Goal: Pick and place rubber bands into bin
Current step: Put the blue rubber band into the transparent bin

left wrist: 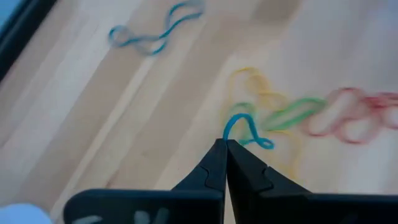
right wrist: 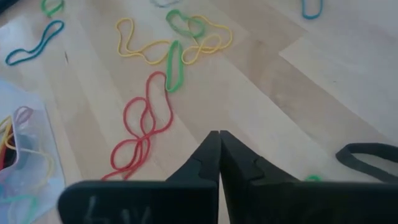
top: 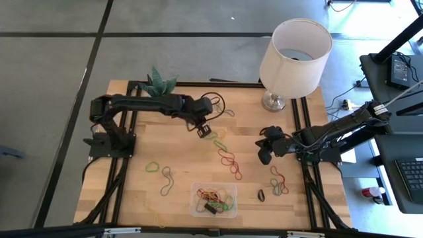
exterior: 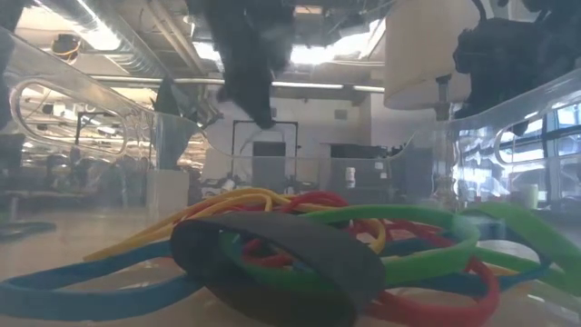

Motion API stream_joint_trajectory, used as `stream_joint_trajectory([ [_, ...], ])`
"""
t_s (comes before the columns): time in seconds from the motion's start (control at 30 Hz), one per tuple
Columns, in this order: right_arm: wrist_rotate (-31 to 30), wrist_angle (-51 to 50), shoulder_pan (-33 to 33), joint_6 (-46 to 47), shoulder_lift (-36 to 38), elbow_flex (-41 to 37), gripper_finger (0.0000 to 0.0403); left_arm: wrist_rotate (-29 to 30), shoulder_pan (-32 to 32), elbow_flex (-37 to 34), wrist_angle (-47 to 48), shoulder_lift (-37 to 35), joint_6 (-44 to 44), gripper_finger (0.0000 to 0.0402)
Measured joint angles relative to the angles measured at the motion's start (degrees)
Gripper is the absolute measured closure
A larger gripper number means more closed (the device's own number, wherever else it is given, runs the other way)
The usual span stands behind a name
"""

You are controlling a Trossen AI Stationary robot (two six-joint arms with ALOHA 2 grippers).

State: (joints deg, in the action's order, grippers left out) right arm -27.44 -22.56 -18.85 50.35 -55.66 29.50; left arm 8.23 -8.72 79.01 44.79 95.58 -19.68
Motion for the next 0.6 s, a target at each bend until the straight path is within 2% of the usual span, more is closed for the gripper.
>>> stream_joint_trajectory([
  [0.13, 0.00, 0.02, -0.02, 0.00, 0.00, 0.00, 0.0395, 0.33, 5.65, 0.11, 0.01, -3.68, 1.40, 0.0400],
  [0.27, 0.00, 0.01, -0.07, -0.04, 0.00, 0.00, 0.0395, 4.99, 12.35, 0.11, -0.41, -5.84, 1.29, 0.0400],
  [0.6, 3.64, -0.03, -0.20, -0.10, 0.00, 0.00, 0.0395, 13.51, 28.36, 4.15, -0.32, -6.13, -9.33, 0.0400],
])
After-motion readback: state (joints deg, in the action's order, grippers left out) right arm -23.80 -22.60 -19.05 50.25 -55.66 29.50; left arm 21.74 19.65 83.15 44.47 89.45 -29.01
